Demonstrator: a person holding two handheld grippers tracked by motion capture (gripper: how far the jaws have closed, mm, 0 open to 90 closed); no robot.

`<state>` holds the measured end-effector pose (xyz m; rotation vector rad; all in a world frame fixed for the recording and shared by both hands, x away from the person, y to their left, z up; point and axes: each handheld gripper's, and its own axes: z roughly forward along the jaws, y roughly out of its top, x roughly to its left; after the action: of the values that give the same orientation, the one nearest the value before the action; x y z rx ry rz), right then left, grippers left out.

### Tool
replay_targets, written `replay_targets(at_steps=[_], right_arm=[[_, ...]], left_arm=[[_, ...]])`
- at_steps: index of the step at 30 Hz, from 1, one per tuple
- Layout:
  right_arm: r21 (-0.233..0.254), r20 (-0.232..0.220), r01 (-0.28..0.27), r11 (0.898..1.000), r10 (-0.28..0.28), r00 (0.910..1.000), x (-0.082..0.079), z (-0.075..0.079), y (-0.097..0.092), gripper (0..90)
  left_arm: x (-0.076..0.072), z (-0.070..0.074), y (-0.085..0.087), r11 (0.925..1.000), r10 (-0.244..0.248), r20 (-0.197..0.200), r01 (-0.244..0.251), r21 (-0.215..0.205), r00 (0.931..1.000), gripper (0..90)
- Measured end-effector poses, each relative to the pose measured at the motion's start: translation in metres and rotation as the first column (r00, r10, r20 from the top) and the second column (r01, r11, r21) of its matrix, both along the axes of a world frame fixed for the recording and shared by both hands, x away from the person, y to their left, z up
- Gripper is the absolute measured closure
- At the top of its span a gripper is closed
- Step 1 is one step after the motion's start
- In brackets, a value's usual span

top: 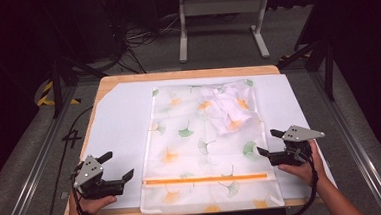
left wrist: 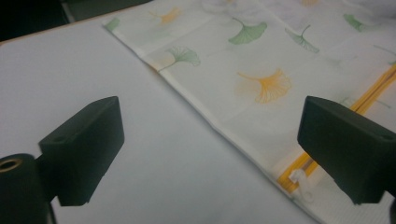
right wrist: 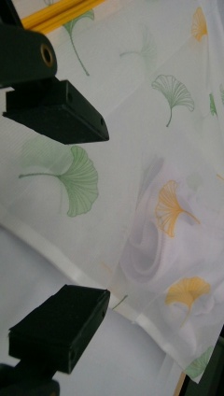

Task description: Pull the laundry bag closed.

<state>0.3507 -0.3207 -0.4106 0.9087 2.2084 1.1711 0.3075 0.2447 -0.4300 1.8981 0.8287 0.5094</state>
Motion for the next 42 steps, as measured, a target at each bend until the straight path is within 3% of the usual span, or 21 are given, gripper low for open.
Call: replay_targets(at_steps=[2,7,14,18,22,23,24,25,26,28,31,33,34,35,38,39,41,42], right_arm=[[0.0,-0.009,-0.014,1.0,0.014,0.9999,0.001,-0.001,0.003,23.7],[0.015,-0.024,-0.042,0.999,0.043,0.9988,0.004,0.0,0.01,27.7],[0.011,-0.024,-0.117,0.993,0.118,0.9928,0.011,0.004,0.035,42.8],[0.007,-0.002,-0.172,0.985,0.172,0.985,0.01,0.01,0.052,49.4],[0.015,-0.013,-0.223,0.975,0.223,0.9746,0.011,0.013,0.065,52.6],[-0.001,-0.023,-0.256,0.967,0.256,0.9663,0.011,0.013,0.078,54.3],[-0.001,-0.023,-0.256,0.967,0.256,0.9663,0.011,0.013,0.078,54.3],[-0.004,-0.04,-0.296,0.955,0.296,0.9543,0.009,0.014,0.092,57.2],[-0.004,-0.04,-0.296,0.955,0.296,0.9543,0.009,0.014,0.092,57.2],[-0.016,-0.059,-0.35,0.937,0.349,0.9354,0.006,0.016,0.115,62.8],[-0.041,-0.061,-0.404,0.914,0.401,0.9141,0.002,0.019,0.14,68.8],[-0.041,-0.057,-0.446,0.894,0.443,0.8946,0.001,0.021,0.157,75.6],[-0.041,-0.057,-0.446,0.894,0.443,0.8946,0.001,0.021,0.157,75.6],[-0.042,-0.058,-0.466,0.884,0.464,0.8841,0.001,0.022,0.165,77.6],[-0.052,-0.064,-0.54,0.84,0.537,0.841,-0.003,0.025,0.193,84.5],[-0.054,-0.065,-0.552,0.832,0.549,0.8333,-0.003,0.025,0.199,85.0],[-0.056,-0.075,-0.587,0.807,0.583,0.8088,-0.005,0.025,0.216,86.3],[-0.059,-0.077,-0.595,0.802,0.59,0.8034,-0.006,0.025,0.223,86.3]], left_arm=[[-0.001,-0.003,-0.001,0.9994,-0.01,-0.013,0.011,0.032,0.9999,17.9],[-0.007,-0.007,0.0,0.9983,-0.04,-0.043,0.041,0.041,0.9983,29.3],[-0.026,-0.011,0.003,0.9977,-0.054,-0.044,0.056,0.038,0.9976,54.1],[-0.04,-0.008,0.001,0.992,-0.119,-0.026,0.12,0.041,0.9926,77.1],[-0.045,-0.007,-0.004,0.9858,-0.155,-0.032,0.157,0.06,0.9874,86.3],[-0.047,-0.008,-0.008,0.983,-0.165,-0.047,0.168,0.074,0.9852,89.3],[-0.047,-0.008,-0.008,0.983,-0.165,-0.047,0.168,0.074,0.9852,89.5],[-0.049,-0.011,-0.011,0.9794,-0.181,-0.068,0.187,0.077,0.9811,90.0],[-0.049,-0.011,-0.011,0.9794,-0.181,-0.068,0.187,0.077,0.9811,90.0],[-0.053,-0.016,-0.019,0.9703,-0.205,-0.099,0.216,0.109,0.9737,90.0],[-0.053,-0.017,-0.024,0.9648,-0.22,-0.104,0.232,0.124,0.9701,90.0],[-0.052,-0.019,-0.03,0.96,-0.235,-0.117,0.249,0.128,0.9649,90.0],[-0.052,-0.019,-0.03,0.96,-0.235,-0.117,0.249,0.128,0.9649,90.0],[-0.052,-0.021,-0.033,0.9574,-0.235,-0.124,0.252,0.141,0.964,90.0],[-0.049,-0.026,-0.037,0.9509,-0.247,-0.145,0.269,0.153,0.9579,89.7],[-0.049,-0.028,-0.039,0.9483,-0.25,-0.154,0.274,0.16,0.956,89.7],[-0.048,-0.03,-0.042,0.9433,-0.261,-0.161,0.287,0.167,0.9519,89.9],[-0.048,-0.031,-0.043,0.9424,-0.261,-0.165,0.288,0.171,0.9513,89.9]])
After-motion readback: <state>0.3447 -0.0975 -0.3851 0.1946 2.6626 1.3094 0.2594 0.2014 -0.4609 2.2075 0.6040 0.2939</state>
